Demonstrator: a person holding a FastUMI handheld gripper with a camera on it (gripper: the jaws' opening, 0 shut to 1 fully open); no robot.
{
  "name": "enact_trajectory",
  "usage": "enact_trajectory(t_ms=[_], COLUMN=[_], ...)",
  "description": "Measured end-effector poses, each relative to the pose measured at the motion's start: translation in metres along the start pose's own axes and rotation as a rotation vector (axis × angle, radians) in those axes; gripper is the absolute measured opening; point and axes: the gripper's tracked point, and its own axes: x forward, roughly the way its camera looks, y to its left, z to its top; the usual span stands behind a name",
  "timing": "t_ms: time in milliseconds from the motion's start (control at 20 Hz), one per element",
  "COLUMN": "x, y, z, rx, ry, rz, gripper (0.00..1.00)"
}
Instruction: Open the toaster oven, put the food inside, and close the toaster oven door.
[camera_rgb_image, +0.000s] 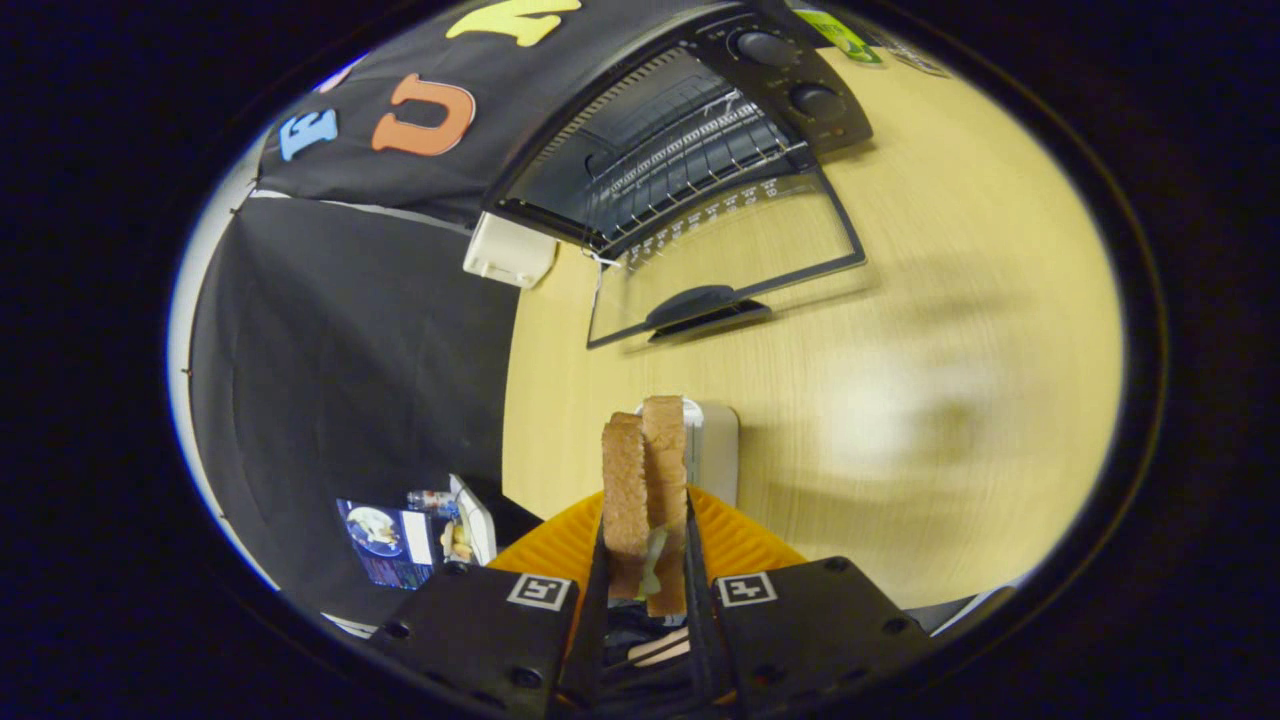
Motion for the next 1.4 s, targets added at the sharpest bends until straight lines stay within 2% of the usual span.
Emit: enact_trajectory(t_ms=[300,600,850,1050,1400], x=[-0.023,0.008,0.031,0.038,0.042], y=[0.039,0.05,0.036,0.039,0.036], z=[0.052,0.11,0.148,0.169,0.205], rx=[0.138,0.387,0.561,0.573,0.518], ry=[-0.26,-0.478,-0.69,-0.826,-1.018], rz=[0.163,0.311,0.37,0.399,0.355], gripper=[0.37,0.37,0.37,0.37,0.37])
